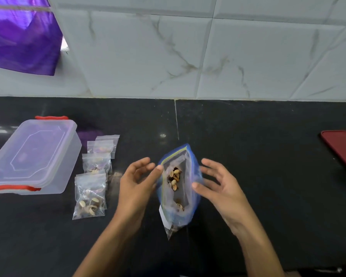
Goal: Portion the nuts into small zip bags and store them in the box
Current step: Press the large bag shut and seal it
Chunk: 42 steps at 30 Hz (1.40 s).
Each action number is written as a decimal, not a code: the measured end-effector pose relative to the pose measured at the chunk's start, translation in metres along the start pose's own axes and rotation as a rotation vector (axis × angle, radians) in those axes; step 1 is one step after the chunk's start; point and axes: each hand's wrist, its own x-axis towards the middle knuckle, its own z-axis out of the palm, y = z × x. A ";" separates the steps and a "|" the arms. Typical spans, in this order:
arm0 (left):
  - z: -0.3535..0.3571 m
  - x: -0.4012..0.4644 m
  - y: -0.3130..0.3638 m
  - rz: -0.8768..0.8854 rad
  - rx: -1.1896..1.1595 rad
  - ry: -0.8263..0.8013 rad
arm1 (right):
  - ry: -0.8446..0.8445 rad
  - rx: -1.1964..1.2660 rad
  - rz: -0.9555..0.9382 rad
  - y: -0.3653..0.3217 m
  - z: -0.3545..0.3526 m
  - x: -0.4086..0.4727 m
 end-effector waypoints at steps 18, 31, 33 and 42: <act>-0.013 -0.029 -0.019 0.121 0.407 0.112 | 0.304 -0.205 -0.023 0.014 0.030 -0.027; -0.009 -0.059 -0.019 -0.321 -0.452 -0.206 | -0.064 0.763 0.152 0.028 0.026 -0.045; -0.006 -0.061 -0.022 -0.290 -0.422 -0.185 | -0.017 0.735 0.142 0.031 0.031 -0.047; 0.000 -0.076 -0.035 0.032 0.336 0.071 | 0.318 -0.041 -0.059 0.027 0.045 -0.062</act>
